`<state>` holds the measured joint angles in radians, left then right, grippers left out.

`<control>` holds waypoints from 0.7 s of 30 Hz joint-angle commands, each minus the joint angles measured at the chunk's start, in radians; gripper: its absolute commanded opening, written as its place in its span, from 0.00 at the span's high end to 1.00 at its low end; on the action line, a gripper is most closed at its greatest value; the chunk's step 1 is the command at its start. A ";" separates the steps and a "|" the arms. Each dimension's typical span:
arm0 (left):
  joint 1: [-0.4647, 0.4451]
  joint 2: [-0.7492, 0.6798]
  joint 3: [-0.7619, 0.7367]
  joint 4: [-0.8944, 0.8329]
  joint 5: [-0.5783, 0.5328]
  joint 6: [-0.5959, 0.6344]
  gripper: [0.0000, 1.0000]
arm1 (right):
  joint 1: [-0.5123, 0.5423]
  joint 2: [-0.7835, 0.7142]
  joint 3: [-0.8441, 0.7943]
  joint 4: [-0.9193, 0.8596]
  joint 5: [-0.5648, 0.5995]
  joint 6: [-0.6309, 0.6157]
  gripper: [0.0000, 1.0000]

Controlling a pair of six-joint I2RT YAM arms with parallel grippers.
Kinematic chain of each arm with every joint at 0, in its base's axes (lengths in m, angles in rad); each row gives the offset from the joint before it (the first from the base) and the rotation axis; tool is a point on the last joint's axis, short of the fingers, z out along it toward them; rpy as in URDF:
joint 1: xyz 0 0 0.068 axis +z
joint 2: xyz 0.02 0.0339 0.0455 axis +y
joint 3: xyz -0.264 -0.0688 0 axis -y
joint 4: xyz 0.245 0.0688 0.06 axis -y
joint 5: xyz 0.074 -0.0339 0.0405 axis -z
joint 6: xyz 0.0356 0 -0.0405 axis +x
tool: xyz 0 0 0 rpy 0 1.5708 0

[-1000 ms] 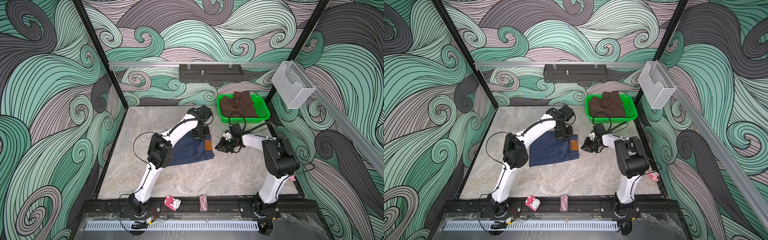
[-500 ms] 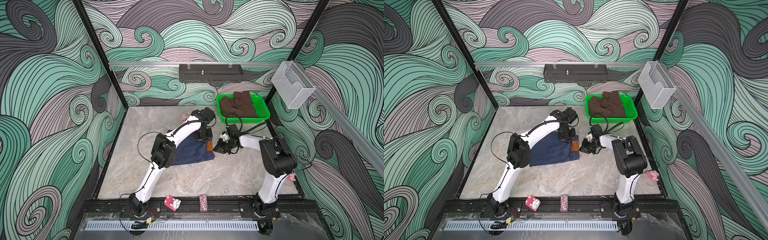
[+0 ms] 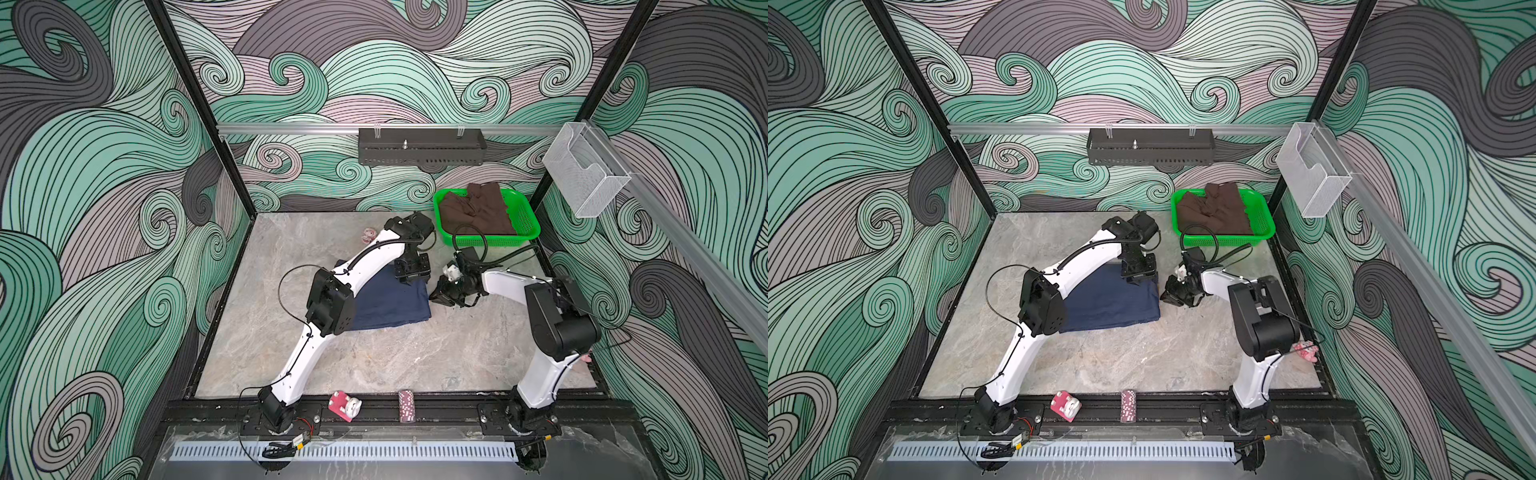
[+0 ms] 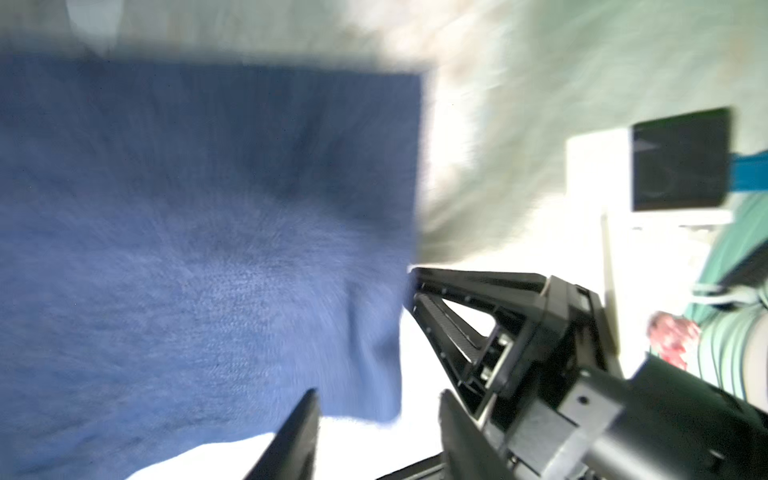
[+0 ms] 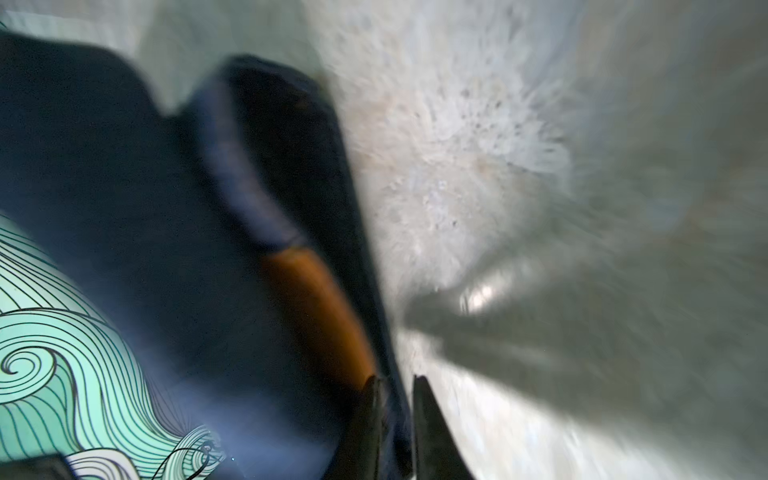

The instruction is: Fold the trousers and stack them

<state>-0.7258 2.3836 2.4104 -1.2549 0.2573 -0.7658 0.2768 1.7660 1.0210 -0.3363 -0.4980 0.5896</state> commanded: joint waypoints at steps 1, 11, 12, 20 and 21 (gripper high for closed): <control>0.022 -0.097 0.049 -0.046 -0.002 0.031 0.39 | -0.024 -0.132 0.057 -0.101 0.113 -0.054 0.80; 0.286 -0.436 -0.630 0.233 0.084 0.095 0.35 | 0.122 -0.044 0.244 -0.088 -0.015 -0.052 0.79; 0.320 -0.454 -0.676 0.263 0.107 0.102 0.35 | 0.133 -0.024 0.256 -0.071 -0.023 -0.052 0.79; 0.525 -0.428 -0.827 0.342 0.214 0.250 0.35 | 0.093 0.133 0.227 0.034 -0.036 0.002 0.80; 0.533 -0.415 -0.821 0.341 0.220 0.255 0.35 | 0.086 0.142 0.220 0.031 -0.025 -0.001 0.80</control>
<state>-0.1970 1.9450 1.5555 -0.9554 0.4091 -0.5846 0.3882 1.8843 1.2587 -0.3260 -0.5304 0.5793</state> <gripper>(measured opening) 0.649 0.200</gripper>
